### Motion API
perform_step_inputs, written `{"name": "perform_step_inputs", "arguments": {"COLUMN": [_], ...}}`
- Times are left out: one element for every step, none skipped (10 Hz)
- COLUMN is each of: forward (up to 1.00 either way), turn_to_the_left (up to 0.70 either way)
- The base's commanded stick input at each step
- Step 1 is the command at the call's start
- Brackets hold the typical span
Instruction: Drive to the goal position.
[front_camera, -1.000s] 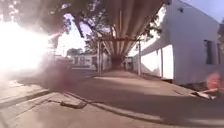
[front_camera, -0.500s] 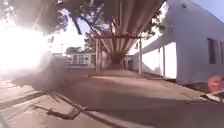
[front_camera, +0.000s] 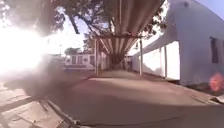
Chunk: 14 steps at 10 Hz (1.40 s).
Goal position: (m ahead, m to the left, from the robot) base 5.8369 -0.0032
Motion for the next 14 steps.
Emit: {"name": "perform_step_inputs", "arguments": {"forward": [0.7,0.7,0.7,0.7,0.7,0.7,0.7,0.7,0.7,0.7,0.7,0.7,0.7,0.7], "turn_to_the_left": [0.0,0.0,0.0,0.0,0.0,0.0,0.0,0.0,0.0,0.0,0.0,0.0,0.0,0.0]}}
